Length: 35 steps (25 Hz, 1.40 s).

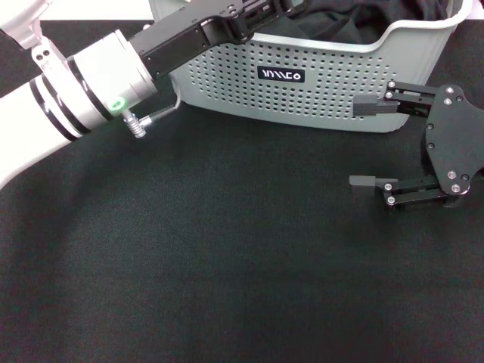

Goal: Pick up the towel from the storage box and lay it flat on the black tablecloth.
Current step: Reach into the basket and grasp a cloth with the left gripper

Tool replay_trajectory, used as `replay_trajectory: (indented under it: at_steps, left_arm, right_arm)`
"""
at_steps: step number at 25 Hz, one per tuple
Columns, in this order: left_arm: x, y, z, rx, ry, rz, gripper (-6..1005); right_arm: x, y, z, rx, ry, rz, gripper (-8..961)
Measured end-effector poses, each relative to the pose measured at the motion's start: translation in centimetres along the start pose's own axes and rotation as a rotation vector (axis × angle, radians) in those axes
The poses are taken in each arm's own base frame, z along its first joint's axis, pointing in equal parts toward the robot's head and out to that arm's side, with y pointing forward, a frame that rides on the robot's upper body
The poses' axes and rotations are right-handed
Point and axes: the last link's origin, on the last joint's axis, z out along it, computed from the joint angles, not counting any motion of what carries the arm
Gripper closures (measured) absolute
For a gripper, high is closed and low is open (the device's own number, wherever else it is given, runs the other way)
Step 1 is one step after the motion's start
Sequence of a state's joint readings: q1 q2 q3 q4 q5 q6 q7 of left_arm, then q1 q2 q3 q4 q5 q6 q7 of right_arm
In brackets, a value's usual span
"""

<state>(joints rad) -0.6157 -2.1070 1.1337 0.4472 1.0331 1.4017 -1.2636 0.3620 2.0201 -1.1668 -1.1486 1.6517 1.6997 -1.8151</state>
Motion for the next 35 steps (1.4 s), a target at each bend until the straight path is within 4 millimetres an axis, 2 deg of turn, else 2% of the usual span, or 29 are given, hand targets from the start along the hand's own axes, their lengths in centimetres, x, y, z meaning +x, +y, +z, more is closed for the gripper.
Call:
replay_trajectory:
  at_steps: [7, 8, 9, 16, 23, 35]
  left_arm:
    - [-0.4, -0.7, 1.7, 0.047, -0.077, -0.039, 245]
    - [-0.4, -0.7, 1.7, 0.047, -0.077, -0.039, 245]
    - [-0.2, -0.6, 2.6, 0.051, -0.107, -0.054, 245]
    - [0.2, -0.2, 3.7, 0.139, -0.145, -0.061, 243]
    - [0.3, -0.5, 3.5, 0.314, -0.161, -0.025, 244]
    - [0.5, -0.4, 1.1, 0.384, -0.127, -0.032, 245]
  right_arm:
    - [-0.1, 0.0, 0.0, -0.002, 0.0, -0.003, 109]
    - [-0.1, 0.0, 0.0, -0.002, 0.0, -0.004, 109]
    - [-0.1, 0.0, 0.0, -0.002, 0.0, -0.004, 109]
    - [0.0, 0.0, 0.0, 0.0, -0.001, -0.003, 110]
    - [0.1, 0.0, -0.1, 0.005, -0.001, -0.013, 111]
    - [0.0, -0.1, -0.1, 0.003, 0.0, -0.026, 113]
